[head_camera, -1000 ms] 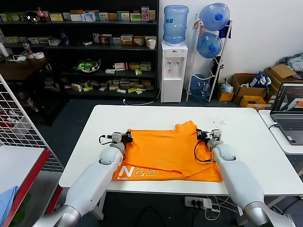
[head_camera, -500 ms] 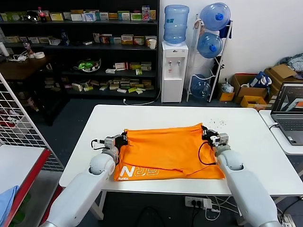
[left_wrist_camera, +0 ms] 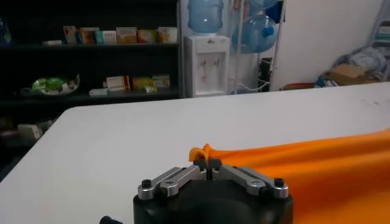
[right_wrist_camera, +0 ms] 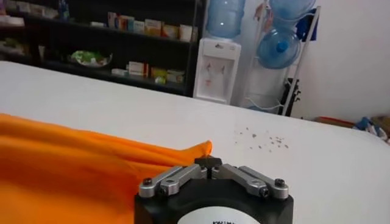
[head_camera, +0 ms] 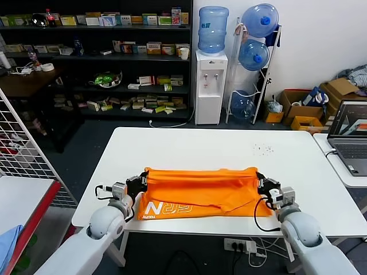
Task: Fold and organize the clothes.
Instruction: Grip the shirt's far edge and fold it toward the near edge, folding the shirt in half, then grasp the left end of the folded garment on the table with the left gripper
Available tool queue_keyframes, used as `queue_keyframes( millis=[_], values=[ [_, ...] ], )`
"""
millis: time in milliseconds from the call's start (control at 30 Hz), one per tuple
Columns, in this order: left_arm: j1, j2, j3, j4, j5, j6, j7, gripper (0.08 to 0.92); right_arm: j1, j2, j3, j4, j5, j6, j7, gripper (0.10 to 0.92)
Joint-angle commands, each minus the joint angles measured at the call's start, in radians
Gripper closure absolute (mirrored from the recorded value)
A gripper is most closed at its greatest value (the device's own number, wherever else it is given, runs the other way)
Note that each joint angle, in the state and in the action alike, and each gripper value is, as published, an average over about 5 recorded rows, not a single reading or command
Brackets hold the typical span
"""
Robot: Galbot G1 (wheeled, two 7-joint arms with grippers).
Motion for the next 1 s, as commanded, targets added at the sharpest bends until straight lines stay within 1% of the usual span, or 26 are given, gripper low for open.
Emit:
queue_keyframes(
  millis=[33,167,300,400,633,1000],
  values=[
    [0.205,0.073,-0.02,-0.188,-0.022,0.019,-0.026,0.904,-0.234,-0.059,0.057,0.207,0.009,-0.057,0.044,0.901],
    [0.232,0.061,-0.021,-0.179,0.002,0.008,-0.037,0.904,-0.267,-0.059,0.068,0.206,0.009,-0.066,0.044,0.901],
    [0.228,0.034,-0.024,-0.153,0.03,-0.02,-0.056,0.891,-0.274,-0.053,0.066,0.201,0.014,-0.079,0.045,0.901],
    [0.22,0.026,-0.028,-0.156,0.035,-0.031,-0.062,0.829,-0.273,-0.048,0.063,0.206,0.013,-0.08,0.05,0.87],
    [0.201,0.003,-0.035,-0.14,0.009,-0.022,-0.065,0.631,-0.267,-0.04,0.064,0.222,0.013,-0.077,0.056,0.68],
    [0.168,-0.05,-0.048,-0.032,-0.137,0.071,-0.112,0.31,-0.288,-0.026,0.073,0.233,0.008,-0.064,0.053,0.376]
  ],
)
